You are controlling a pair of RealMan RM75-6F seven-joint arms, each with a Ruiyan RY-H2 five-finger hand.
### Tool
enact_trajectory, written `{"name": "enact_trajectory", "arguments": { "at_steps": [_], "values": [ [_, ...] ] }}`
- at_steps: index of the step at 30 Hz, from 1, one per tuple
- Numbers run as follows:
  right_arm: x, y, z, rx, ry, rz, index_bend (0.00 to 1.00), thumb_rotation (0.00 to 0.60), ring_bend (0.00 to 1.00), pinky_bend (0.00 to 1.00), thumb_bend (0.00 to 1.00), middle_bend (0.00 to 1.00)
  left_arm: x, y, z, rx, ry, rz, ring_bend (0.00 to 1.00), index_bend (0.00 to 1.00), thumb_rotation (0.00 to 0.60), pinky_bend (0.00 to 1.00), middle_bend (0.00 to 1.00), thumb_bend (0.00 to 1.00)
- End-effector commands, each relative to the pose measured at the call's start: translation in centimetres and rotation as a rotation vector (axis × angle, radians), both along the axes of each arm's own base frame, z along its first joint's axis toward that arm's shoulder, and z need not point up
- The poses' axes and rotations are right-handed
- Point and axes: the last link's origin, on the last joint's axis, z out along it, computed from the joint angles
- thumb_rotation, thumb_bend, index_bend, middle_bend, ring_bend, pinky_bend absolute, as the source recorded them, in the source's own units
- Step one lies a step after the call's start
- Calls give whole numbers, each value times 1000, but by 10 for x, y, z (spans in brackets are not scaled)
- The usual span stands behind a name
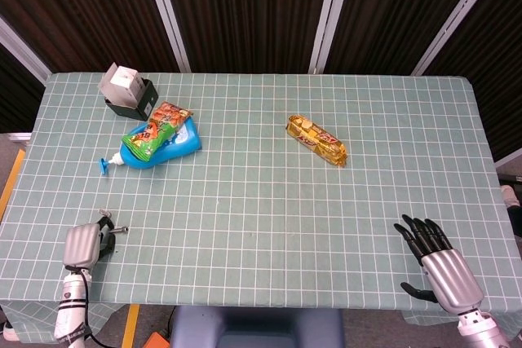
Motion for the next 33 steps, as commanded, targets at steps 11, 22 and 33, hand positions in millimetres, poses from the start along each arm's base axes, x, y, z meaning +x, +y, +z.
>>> {"name": "enact_trajectory", "arguments": {
  "at_steps": [11, 22, 33],
  "values": [
    [0, 0, -1, -1, 1, 0, 0, 600, 0, 0, 201, 0, 4, 0, 2, 1, -2, -6, 1000, 515, 600, 1000, 1000, 472],
    [0, -1, -1, 1, 2, -2, 0, 600, 0, 0, 201, 0, 14, -2, 9, 27, -13, -48, 1000, 516, 600, 1000, 1000, 469],
    [0, 0, 0, 0, 0, -1, 0, 600, 0, 0, 201, 0, 31, -3, 13, 23, -7, -99, 1000, 508, 600, 1000, 1000, 458]
  ]
}}
